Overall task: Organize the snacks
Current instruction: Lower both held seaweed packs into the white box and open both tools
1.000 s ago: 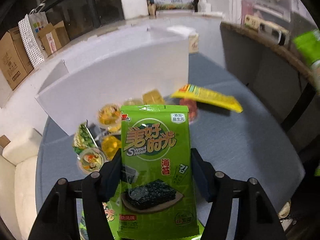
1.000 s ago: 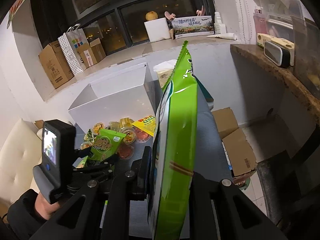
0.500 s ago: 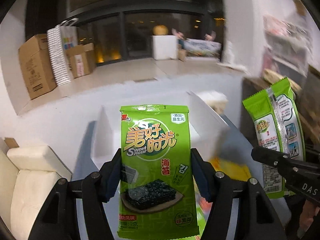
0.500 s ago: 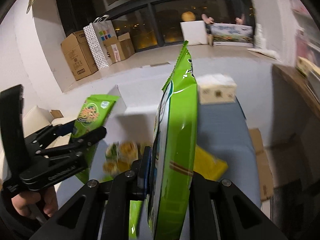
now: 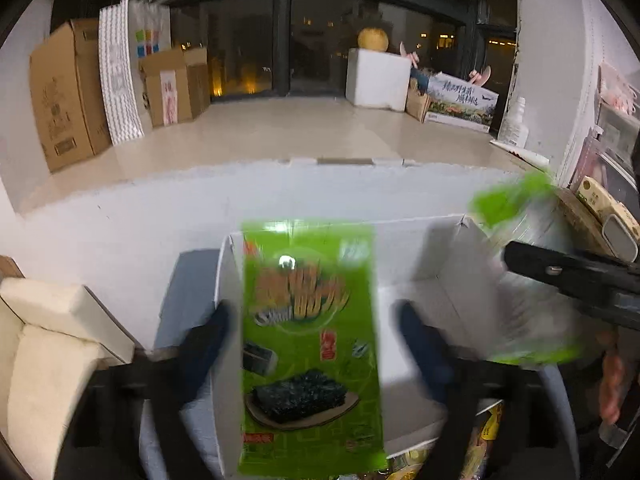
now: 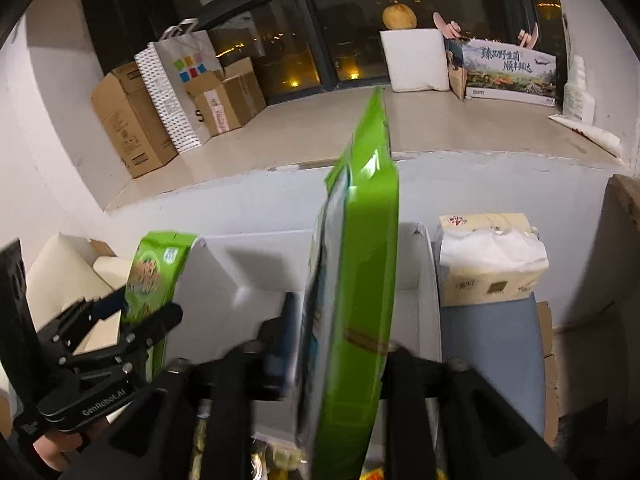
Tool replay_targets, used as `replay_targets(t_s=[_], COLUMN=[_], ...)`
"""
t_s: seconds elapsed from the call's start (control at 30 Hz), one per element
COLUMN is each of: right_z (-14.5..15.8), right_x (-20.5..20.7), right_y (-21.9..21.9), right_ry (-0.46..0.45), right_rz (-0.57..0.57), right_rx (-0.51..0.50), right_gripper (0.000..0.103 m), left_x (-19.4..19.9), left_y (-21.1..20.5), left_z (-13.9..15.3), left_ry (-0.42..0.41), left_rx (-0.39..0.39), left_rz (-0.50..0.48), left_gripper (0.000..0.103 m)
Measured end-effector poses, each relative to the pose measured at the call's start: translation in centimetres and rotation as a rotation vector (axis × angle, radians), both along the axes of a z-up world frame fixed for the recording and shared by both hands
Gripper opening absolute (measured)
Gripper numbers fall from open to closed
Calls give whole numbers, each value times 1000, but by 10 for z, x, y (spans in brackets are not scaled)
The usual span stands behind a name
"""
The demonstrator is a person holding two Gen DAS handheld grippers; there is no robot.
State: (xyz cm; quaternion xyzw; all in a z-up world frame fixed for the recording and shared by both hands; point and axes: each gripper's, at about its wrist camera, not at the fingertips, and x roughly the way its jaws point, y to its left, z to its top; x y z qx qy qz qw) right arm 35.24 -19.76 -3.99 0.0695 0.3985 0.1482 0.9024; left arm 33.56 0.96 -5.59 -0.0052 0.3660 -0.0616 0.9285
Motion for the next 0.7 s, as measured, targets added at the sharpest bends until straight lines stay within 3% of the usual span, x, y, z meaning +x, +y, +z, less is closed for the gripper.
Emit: replay_targets(t_s=[0.07, 0.23, 0.4, 0.57, 0.7], right_z=[5, 10, 16, 20, 6], right_x=[-1, -14, -54, -124, -174], right_y=[-5, -12, -17, -16, -15], right_ry=[-36, -51, -113, -232, -138], right_rz=[-36, -37, -32, -25, -33], right_rx=[8, -15, -32, -84, -39], right_gripper=[98, 98, 103, 103, 103], left_x=[-1, -14, -52, -115, -174], left_y=[-1, -5, 3, 16, 26], left_z=[-1, 1, 13, 19, 14], left_ry=[-23, -49, -101, -127, -132], left_rx=[17, 89, 53, 18, -10], left_rz=[-4, 12, 15, 6, -25], left_gripper=[103, 103, 103, 103, 103])
